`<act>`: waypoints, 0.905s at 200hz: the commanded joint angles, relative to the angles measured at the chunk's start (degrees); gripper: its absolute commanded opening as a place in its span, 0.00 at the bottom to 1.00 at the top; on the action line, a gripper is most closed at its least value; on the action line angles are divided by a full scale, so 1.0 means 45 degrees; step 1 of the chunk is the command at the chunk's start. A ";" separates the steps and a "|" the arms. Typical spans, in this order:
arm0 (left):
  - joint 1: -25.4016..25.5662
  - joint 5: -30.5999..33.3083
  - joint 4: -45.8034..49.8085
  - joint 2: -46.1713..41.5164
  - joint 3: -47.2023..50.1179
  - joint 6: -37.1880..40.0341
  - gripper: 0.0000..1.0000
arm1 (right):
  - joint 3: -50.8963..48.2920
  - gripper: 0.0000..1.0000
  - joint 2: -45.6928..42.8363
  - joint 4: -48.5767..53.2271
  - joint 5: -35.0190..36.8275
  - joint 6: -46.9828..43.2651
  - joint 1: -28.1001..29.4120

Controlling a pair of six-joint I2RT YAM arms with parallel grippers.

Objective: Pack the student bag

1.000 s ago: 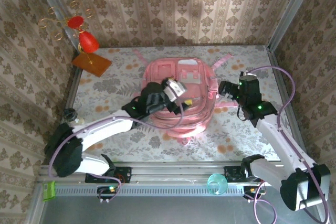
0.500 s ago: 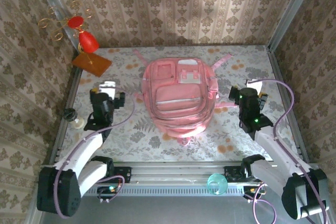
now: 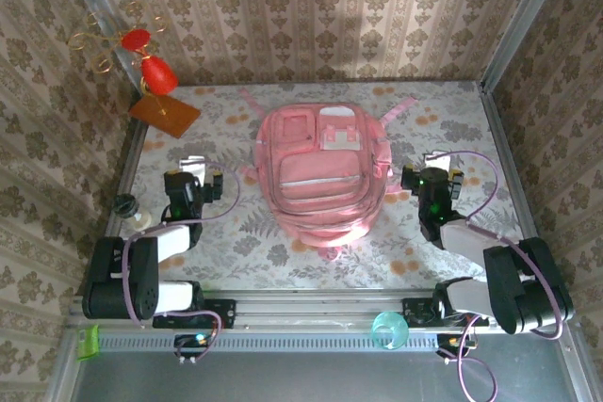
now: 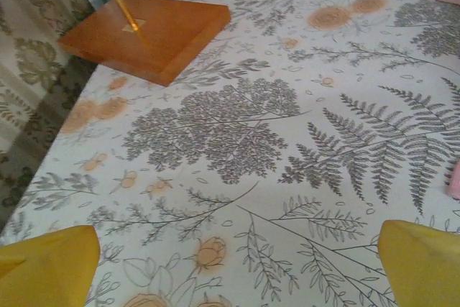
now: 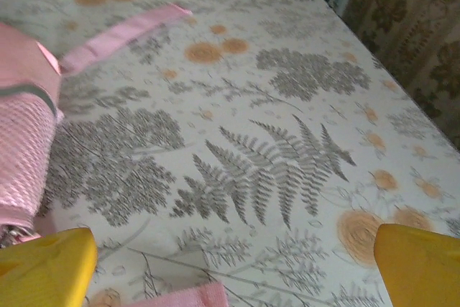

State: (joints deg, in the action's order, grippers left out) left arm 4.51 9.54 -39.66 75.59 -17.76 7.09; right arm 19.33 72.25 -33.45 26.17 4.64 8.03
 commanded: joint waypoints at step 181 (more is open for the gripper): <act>-0.0827 -0.2130 -0.2660 0.2957 -0.1112 -0.0814 1.00 | 0.0756 1.00 0.3399 -0.3699 -0.3248 -0.0265 -0.1335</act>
